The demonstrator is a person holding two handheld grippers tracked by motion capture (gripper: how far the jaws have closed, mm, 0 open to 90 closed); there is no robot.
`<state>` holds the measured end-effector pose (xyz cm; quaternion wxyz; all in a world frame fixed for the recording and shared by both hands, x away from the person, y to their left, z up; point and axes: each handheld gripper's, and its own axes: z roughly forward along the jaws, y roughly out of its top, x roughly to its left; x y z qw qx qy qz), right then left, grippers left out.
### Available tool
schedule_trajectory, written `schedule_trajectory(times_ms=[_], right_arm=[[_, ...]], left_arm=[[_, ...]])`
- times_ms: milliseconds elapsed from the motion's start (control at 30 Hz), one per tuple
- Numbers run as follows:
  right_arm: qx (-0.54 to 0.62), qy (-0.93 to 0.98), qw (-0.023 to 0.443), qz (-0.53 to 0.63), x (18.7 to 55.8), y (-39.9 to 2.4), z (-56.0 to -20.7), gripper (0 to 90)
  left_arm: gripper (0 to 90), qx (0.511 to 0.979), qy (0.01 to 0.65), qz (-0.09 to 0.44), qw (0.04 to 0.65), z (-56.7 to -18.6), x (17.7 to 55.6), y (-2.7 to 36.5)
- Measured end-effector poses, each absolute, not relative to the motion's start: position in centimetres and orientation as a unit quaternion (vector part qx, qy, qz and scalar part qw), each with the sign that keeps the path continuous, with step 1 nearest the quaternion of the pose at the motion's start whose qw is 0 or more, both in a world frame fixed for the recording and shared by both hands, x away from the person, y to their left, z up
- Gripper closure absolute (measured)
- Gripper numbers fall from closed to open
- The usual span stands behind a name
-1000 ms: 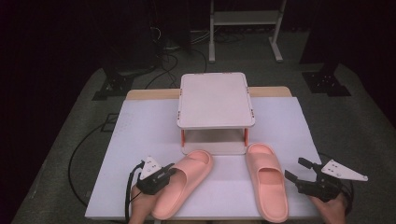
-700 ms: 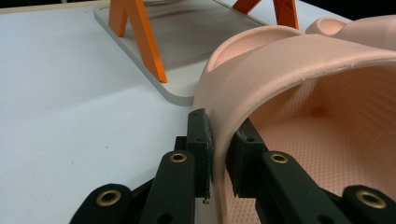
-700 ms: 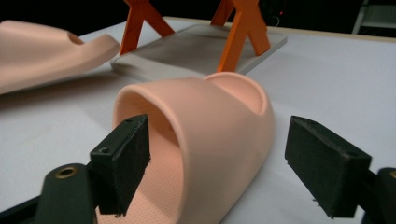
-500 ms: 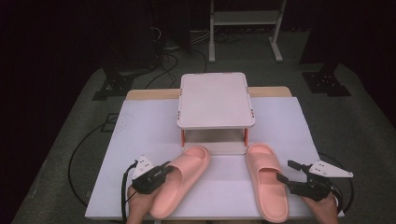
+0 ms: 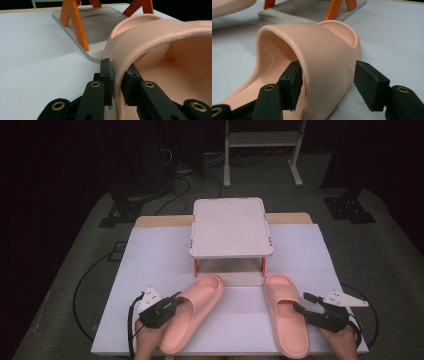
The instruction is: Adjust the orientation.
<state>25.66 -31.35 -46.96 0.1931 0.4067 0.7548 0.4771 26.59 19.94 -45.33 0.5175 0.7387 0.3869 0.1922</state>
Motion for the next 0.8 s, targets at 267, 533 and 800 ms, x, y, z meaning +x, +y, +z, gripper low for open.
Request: schedule_trajectory(times_ms=[267,533,800], right_arm=[[0.411,0.761,0.206,0.458,26.0,-30.7,-47.2,47.2],[0.416,0.760,0.236,0.440,25.7,-30.5,-46.8,67.0],[0.432,0.750,0.254,0.431,25.3,-31.5,-46.0,80.6]], left_arm=[[80.3,0.737,0.385,0.188,0.523,-45.2,26.6,20.0],[80.4,0.735,0.384,0.187,0.528,-45.0,26.5,20.1],[80.4,0.732,0.384,0.188,0.531,-44.9,26.3,20.3]])
